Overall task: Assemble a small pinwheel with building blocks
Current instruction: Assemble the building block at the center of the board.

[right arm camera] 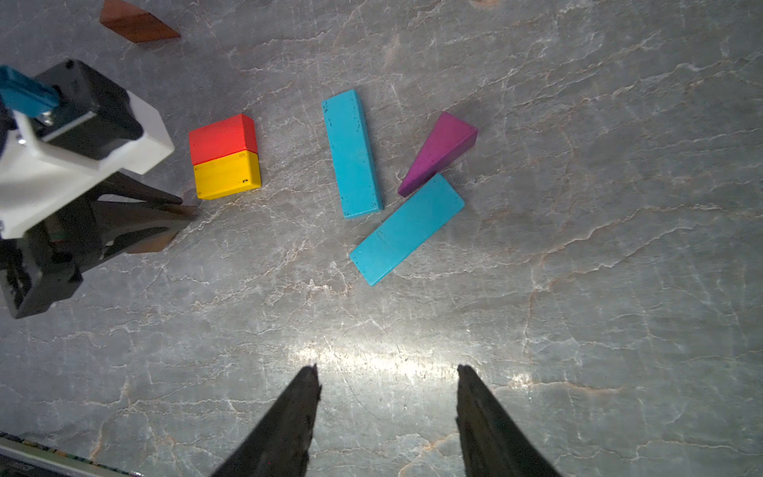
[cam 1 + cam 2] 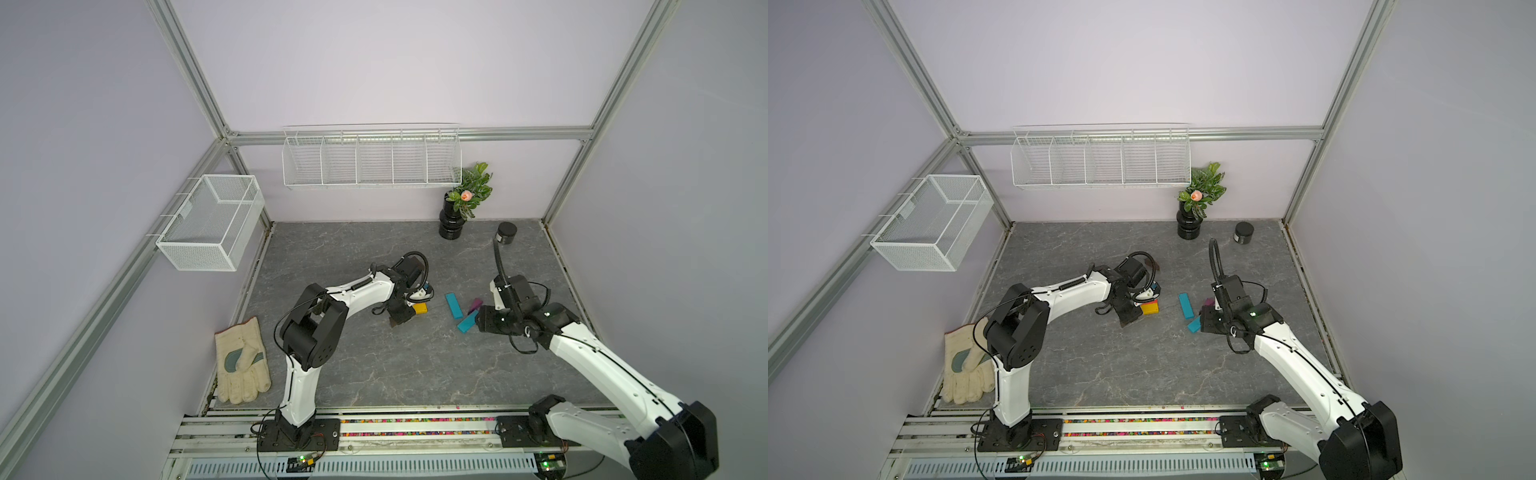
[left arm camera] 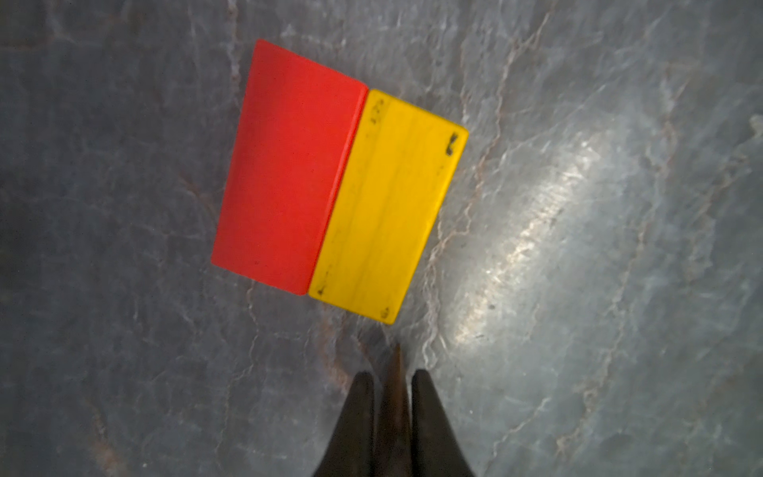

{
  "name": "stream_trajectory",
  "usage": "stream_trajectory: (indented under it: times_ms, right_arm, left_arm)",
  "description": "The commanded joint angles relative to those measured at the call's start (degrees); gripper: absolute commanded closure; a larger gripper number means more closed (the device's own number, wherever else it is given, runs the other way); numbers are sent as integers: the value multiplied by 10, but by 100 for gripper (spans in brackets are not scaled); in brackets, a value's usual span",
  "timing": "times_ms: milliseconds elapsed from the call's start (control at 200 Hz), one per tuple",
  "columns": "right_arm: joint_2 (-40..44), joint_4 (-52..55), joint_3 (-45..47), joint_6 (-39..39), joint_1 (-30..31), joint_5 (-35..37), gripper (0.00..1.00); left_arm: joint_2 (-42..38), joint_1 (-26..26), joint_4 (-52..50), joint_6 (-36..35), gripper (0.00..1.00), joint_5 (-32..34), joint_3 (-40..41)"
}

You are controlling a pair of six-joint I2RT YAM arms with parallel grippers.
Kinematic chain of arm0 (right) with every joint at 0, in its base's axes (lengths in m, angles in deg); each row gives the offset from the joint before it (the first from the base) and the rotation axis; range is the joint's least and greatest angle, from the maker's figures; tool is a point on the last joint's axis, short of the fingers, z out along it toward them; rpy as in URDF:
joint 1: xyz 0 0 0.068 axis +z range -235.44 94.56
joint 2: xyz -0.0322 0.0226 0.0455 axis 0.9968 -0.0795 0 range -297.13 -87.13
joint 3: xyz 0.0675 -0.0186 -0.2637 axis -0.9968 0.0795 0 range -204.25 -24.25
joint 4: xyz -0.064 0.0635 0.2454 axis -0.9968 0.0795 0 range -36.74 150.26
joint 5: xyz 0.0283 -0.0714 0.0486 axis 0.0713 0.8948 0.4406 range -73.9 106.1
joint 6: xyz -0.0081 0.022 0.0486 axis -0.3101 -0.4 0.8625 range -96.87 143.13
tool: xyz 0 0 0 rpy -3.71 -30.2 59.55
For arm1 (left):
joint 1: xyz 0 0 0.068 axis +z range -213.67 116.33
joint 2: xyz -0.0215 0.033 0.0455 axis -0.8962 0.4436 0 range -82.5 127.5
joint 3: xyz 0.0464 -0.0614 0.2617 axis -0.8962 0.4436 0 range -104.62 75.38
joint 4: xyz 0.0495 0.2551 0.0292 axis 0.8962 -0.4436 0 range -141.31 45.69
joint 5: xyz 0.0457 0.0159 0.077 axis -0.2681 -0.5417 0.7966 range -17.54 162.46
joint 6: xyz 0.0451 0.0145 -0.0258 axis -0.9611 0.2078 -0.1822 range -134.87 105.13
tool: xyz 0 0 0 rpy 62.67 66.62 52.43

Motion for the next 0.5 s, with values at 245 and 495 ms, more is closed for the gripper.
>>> stream_trajectory:
  times_ms: [245, 495]
  right_arm:
    - [12, -2, 12, 9, -2, 7, 43]
    - [19, 1, 12, 8, -2, 11, 43]
  left_arm:
    - [11, -3, -2, -13, 90, -2, -8]
    - [5, -4, 0, -15, 82, 1, -2]
